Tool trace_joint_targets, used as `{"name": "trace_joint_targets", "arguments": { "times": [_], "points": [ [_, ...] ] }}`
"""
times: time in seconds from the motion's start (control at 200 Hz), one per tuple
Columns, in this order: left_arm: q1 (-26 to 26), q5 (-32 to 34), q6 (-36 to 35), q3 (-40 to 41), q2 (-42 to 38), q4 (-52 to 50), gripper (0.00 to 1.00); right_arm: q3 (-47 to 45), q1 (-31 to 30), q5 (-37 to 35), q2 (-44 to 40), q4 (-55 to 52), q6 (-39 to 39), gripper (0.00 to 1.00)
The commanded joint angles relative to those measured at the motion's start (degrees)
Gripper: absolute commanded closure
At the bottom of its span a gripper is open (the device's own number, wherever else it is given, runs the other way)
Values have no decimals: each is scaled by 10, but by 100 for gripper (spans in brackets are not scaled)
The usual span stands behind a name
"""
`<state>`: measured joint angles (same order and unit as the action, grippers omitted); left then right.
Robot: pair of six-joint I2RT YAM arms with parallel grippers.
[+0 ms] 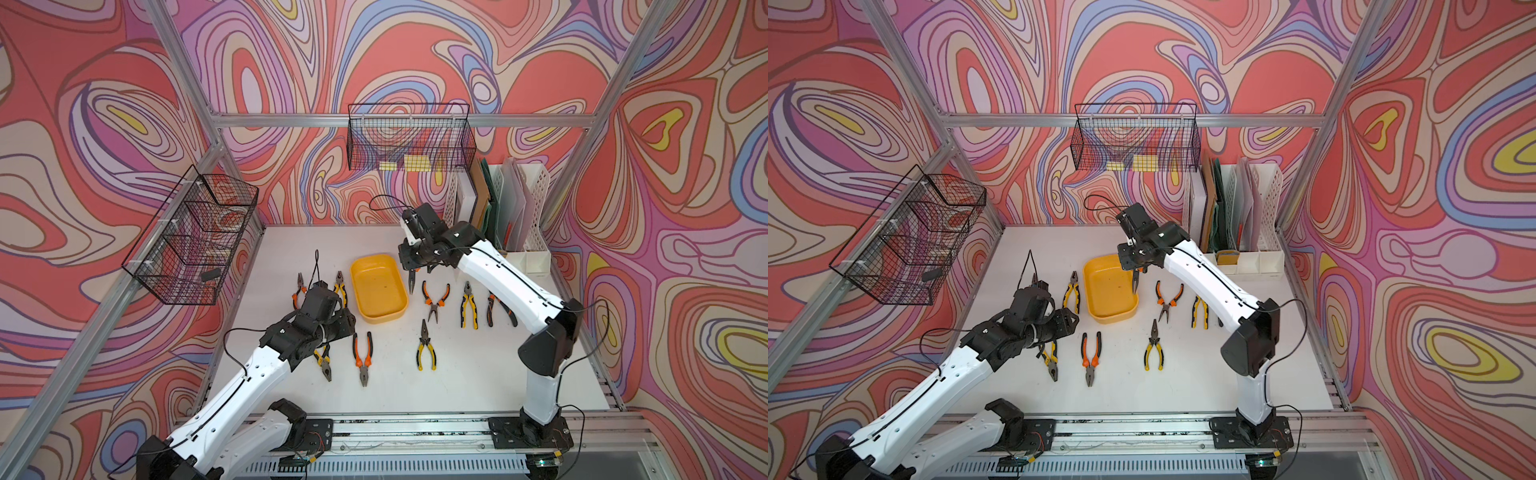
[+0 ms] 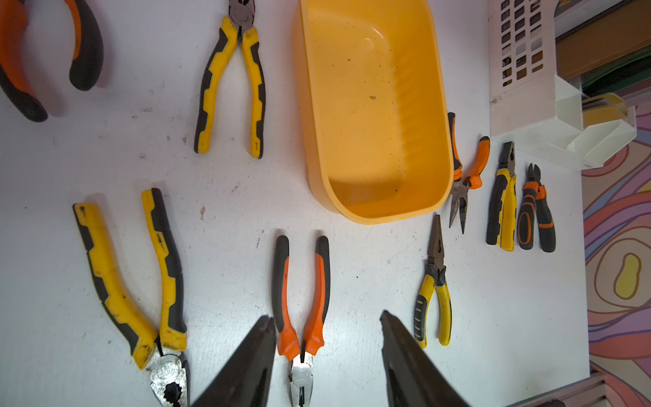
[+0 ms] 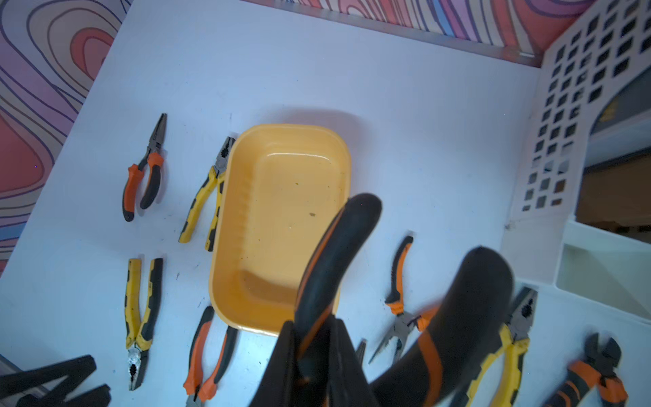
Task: Take the pliers out of the storage box
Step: Pick up the pliers from the storage box, then place the pliers at the center of the board.
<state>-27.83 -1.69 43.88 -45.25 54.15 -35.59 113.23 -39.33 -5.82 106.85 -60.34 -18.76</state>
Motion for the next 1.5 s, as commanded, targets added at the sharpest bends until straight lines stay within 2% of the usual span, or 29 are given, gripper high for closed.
{"name": "trace_joint_targets", "arguments": {
  "times": [0.0, 0.25, 0.471, 0.706, 0.961, 1.102, 1.172, 1.197, 1.212, 1.257, 1.282, 1.337, 1.362, 1.492],
  "points": [
    [-2, -11, -24, -13, -5, -6, 46, -110, 4, -41, -75, -11, -17, 100],
    [-2, -18, -34, -2, -30, 7, 46, -405, 4, -12, -251, 65, -89, 100],
    [-2, -20, -41, 26, -52, 35, 44, -592, 4, -2, -325, 153, -153, 100],
    [-2, -9, -56, 54, -70, 65, 42, -717, 5, -9, -327, 259, -191, 100],
    [-2, 51, -90, 78, -98, 94, 40, -738, 4, -30, -273, 319, -181, 100],
    [-2, 85, -105, 117, -147, 147, 37, -736, 4, -37, -269, 311, -180, 52],
    [-2, 101, -107, 137, -172, 169, 33, -734, 4, -44, -280, 298, -179, 39],
    [-2, 107, -110, 143, -181, 175, 28, -732, 4, -47, -288, 290, -180, 36],
    [-2, 111, -112, 146, -185, 178, 27, -730, 4, -50, -292, 284, -181, 29],
    [-2, 122, -120, 152, -197, 186, 22, -719, 5, -59, -309, 264, -184, 23],
    [-2, 130, -125, 152, -202, 188, 20, -711, 5, -67, -319, 247, -184, 16],
    [-2, 143, -148, 152, -210, 199, 18, -682, 5, -85, -345, 222, -179, 11],
    [-2, 149, -163, 152, -211, 210, 17, -667, 5, -95, -356, 213, -172, 5],
    [-2, 189, -248, 166, -192, 298, 10, -570, 10, -184, -388, 205, -91, 2]
  ]
}}
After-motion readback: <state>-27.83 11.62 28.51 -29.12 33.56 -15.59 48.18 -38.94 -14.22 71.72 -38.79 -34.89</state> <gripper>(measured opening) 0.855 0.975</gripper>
